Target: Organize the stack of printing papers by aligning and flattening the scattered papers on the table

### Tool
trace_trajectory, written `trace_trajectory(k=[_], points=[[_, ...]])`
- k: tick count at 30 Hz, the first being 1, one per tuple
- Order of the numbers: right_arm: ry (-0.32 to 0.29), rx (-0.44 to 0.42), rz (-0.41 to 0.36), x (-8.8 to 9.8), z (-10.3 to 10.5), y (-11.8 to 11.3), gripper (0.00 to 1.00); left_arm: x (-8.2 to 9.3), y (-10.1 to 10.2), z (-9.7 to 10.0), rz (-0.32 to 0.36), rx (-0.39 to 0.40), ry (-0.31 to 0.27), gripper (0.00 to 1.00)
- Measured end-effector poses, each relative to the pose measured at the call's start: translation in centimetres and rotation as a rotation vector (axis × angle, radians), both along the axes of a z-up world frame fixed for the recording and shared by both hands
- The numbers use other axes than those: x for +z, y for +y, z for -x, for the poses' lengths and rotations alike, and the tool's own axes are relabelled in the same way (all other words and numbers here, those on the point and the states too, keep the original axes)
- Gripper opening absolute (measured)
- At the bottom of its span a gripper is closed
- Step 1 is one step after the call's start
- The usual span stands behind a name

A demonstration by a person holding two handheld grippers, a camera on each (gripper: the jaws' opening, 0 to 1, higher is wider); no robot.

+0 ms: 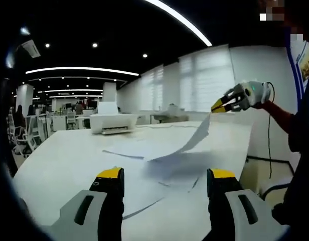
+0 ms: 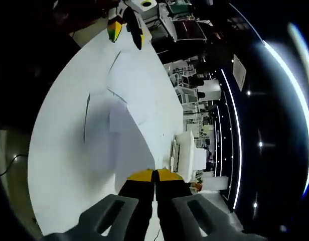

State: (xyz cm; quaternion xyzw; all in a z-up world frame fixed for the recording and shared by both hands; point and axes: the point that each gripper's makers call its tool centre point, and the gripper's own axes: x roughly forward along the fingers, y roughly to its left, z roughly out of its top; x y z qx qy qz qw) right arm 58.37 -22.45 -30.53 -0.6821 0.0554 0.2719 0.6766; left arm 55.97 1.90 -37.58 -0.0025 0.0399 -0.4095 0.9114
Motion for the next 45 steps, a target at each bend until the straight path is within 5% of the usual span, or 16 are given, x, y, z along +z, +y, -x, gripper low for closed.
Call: trace_trajectory(k=[21, 45], points=[[-0.051, 0.182, 0.187, 5.3, -0.8, 5.6, 0.0, 0.6, 0.2, -0.4, -0.012, 0.009, -0.022, 0.7], [-0.101, 0.318, 0.257, 6.9, 0.1, 11.4, 0.0, 2.3, -0.6, -0.6, -0.022, -0.01, -0.064, 0.69]])
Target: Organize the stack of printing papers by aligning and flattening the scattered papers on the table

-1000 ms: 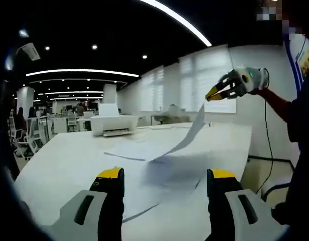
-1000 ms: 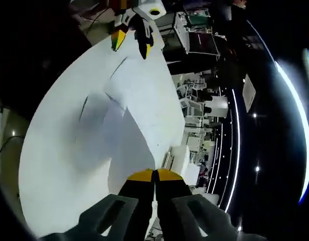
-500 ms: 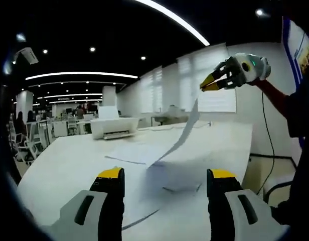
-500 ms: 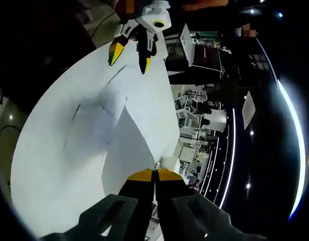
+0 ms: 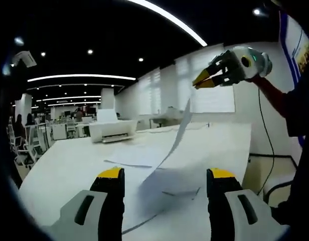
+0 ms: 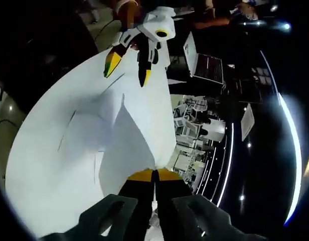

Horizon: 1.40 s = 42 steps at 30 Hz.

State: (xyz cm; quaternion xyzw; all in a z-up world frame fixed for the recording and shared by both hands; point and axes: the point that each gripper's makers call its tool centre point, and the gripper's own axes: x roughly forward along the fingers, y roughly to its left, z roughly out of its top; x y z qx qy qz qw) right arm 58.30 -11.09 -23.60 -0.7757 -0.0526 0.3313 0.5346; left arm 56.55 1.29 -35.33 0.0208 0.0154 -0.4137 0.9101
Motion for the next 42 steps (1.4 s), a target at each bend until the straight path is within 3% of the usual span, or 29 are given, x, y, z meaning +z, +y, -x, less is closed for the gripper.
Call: trace_trajectory(k=[10, 33, 36, 40, 42], points=[[-0.015, 0.052, 0.035, 0.3, 1.1, 2.1, 0.0, 0.4, -1.4, 0.2, -0.009, -0.028, -0.018, 0.69], [-0.028, 0.157, 0.084, 0.4, 3.7, 6.1, 0.0, 0.7, -1.3, -0.1, -0.028, -0.028, -0.04, 0.59], [-0.026, 0.163, 0.089, 0.3, 3.8, 6.3, 0.0, 0.7, -1.3, -0.1, -0.028, -0.03, -0.037, 0.55], [-0.028, 0.174, 0.094, 0.3, 4.0, 6.7, 0.0, 0.9, -1.3, 0.2, -0.029, -0.048, -0.057, 0.42], [-0.028, 0.179, 0.093, 0.4, 4.2, 6.9, 0.0, 1.0, -1.4, 0.2, -0.032, -0.049, -0.061, 0.42]])
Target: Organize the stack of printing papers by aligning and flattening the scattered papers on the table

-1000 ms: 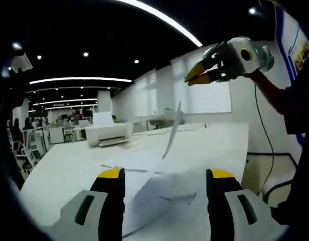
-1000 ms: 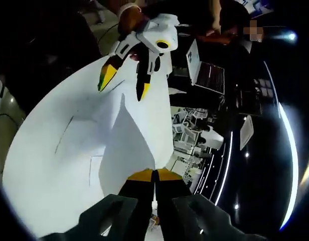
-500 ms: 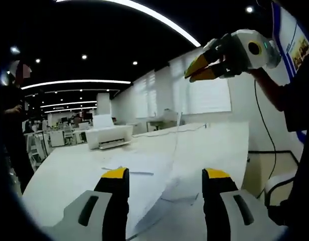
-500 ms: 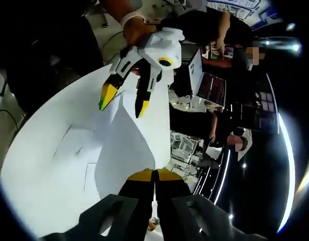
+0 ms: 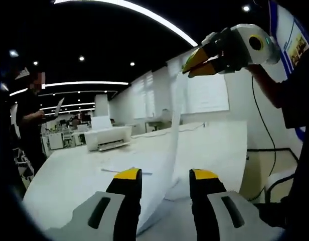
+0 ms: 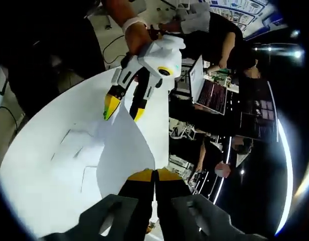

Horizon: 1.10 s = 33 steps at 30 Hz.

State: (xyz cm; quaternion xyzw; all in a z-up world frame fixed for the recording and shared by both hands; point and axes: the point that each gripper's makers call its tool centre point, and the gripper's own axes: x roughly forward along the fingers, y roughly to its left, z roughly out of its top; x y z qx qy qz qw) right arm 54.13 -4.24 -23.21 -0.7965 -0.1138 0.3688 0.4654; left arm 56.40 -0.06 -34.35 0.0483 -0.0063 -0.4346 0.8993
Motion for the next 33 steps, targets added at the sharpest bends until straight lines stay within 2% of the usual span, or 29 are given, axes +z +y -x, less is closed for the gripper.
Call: trace_trajectory(k=[8, 13, 19, 26, 33], points=[[-0.005, 0.014, 0.005, 0.2, 0.6, 0.5, 0.0, -0.1, 0.0, -0.2, -0.013, 0.004, 0.005, 0.42], [-0.009, 0.022, 0.009, 0.2, 0.8, 0.6, 0.0, 0.1, -0.1, -0.1, -0.017, -0.002, -0.007, 0.35], [-0.007, 0.031, 0.012, 0.1, 1.1, 0.9, 0.0, 0.0, -0.1, -0.3, -0.019, 0.004, -0.006, 0.34], [-0.004, 0.043, 0.015, -0.1, 1.3, 1.1, 0.0, 0.0, -0.4, -0.2, -0.017, -0.009, -0.011, 0.27], [-0.004, 0.045, 0.016, -0.1, 1.3, 1.0, 0.0, -0.2, -0.4, -0.3, -0.02, -0.006, -0.014, 0.24]])
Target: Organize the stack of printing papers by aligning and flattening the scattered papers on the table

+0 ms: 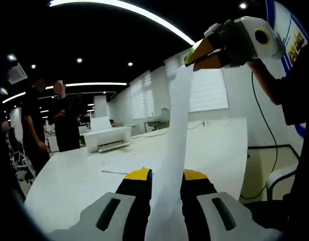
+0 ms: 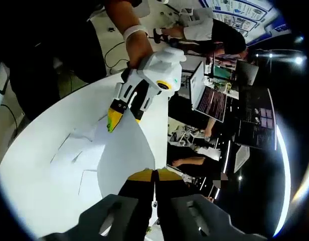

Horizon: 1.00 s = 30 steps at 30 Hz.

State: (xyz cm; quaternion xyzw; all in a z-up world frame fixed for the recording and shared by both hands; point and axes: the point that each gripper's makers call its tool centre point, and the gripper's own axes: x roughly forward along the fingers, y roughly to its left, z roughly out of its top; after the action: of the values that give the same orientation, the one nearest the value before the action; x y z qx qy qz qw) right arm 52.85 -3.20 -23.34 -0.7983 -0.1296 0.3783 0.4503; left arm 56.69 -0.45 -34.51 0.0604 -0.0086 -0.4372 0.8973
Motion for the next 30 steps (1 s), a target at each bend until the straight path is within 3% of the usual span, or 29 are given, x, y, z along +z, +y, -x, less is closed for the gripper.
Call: trace_trajectory(k=[13, 24, 30], points=[[-0.003, 0.002, 0.002, -0.1, 0.26, 0.27, 0.0, 0.32, -0.12, 0.37, -0.014, -0.028, -0.04, 0.07], [-0.004, -0.006, -0.011, -0.37, 0.11, -0.01, 0.0, 0.6, -0.39, 0.77, -0.002, -0.044, -0.038, 0.06], [0.043, -0.02, -0.106, 0.1, -0.17, -0.65, 0.0, 0.82, -0.59, 0.9, 0.008, -0.048, -0.032, 0.06]])
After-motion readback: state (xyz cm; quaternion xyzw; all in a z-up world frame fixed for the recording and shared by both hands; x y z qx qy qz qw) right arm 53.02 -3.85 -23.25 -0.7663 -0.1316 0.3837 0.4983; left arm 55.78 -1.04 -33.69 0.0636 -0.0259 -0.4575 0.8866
